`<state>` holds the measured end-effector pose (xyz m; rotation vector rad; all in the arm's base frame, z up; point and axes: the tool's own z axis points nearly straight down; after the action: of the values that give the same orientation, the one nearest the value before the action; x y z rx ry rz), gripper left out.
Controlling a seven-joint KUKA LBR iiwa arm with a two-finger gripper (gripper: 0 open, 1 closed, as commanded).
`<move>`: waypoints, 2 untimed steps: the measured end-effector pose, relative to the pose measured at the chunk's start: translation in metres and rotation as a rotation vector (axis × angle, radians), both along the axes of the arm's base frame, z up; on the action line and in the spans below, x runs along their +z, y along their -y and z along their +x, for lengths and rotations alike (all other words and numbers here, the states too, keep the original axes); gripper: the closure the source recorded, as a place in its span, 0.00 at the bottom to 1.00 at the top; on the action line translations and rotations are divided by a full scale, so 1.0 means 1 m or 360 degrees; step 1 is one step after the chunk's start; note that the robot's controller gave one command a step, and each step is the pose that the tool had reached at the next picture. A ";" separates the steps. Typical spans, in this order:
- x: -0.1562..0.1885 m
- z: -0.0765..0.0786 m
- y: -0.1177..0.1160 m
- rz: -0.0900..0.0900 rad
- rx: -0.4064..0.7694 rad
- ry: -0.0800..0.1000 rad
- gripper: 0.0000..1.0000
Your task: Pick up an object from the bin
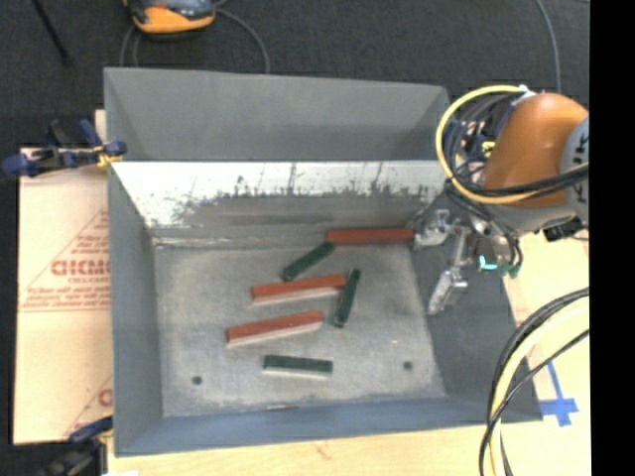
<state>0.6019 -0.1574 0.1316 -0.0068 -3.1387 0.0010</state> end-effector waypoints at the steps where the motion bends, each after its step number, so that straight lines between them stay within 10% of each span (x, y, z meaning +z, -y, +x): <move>1: 0.005 0.002 -0.001 -0.0002 0.0006 0.0012 0.00; 2: -0.016 0.010 -0.033 -0.0007 0.0192 0.0017 0.00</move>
Offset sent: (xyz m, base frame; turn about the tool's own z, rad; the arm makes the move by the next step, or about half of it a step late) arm 0.0219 0.1067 -0.0616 -0.3569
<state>0.6117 -0.1245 0.1159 0.1832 -3.1441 0.0082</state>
